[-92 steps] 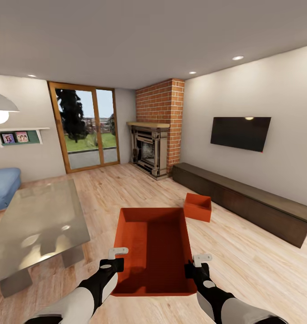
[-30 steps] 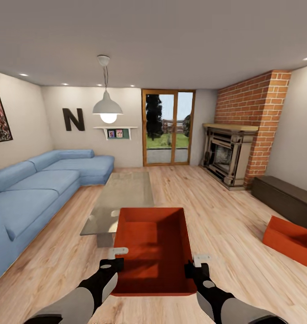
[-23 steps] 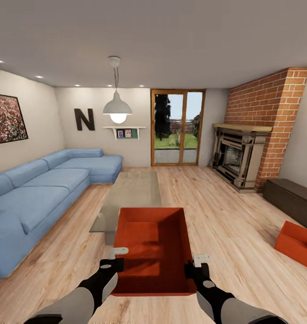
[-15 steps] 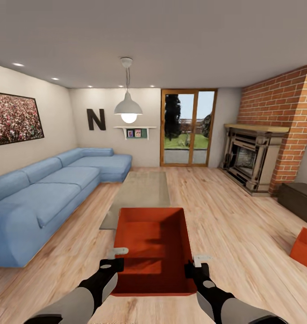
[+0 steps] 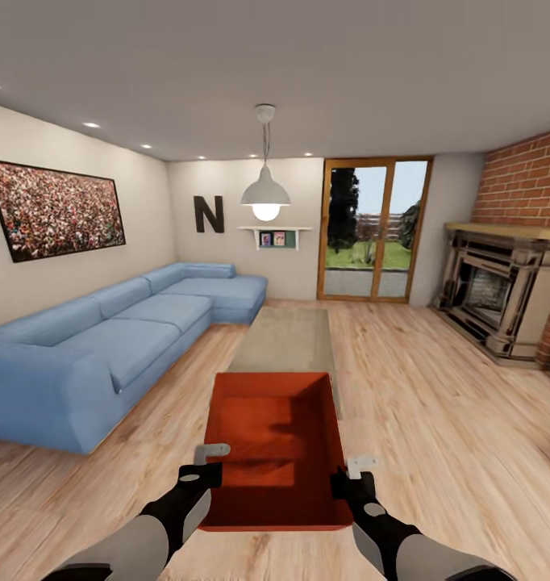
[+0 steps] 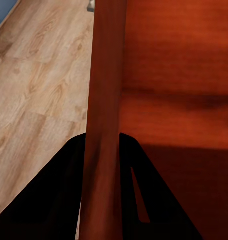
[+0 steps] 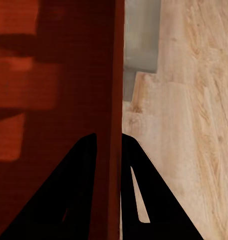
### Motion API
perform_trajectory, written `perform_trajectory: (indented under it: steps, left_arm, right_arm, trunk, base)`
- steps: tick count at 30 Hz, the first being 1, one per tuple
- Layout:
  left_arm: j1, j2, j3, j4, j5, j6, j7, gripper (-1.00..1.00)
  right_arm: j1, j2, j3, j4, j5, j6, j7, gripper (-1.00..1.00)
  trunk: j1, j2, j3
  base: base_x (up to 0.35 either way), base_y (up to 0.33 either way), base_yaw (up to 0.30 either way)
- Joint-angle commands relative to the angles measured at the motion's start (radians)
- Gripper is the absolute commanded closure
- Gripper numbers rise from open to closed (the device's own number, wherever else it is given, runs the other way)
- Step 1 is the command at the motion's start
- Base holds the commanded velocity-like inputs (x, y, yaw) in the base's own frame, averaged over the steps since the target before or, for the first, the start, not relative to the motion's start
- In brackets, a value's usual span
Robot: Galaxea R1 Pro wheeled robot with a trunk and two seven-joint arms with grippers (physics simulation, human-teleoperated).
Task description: Move the two storage containers from the living room to the garage. In the garage, place one container on the floor and stack the other container on top of it (either order is fine).
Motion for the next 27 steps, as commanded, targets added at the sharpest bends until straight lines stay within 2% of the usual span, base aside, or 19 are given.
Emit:
perform_trajectory:
  steps: [1,27]
  left_arm:
    - [0.0,0.0,0.027,0.002,-0.003,0.005,0.009,1.0]
    - [0.0,0.0,0.027,0.002,-0.003,0.005,0.009,1.0]
  right_arm:
    - [-0.002,0.0,-0.071,-0.002,-0.017,-0.034,-0.016,1.0]
    - [-0.002,-0.001,-0.071,-0.002,-0.017,-0.034,-0.015,1.0]
  trunk:
    - [0.0,-0.001,-0.002]
    - [0.0,-0.001,-0.002]
  base:
    - [0.0,0.0,0.273]
    - [0.0,0.0,0.273]
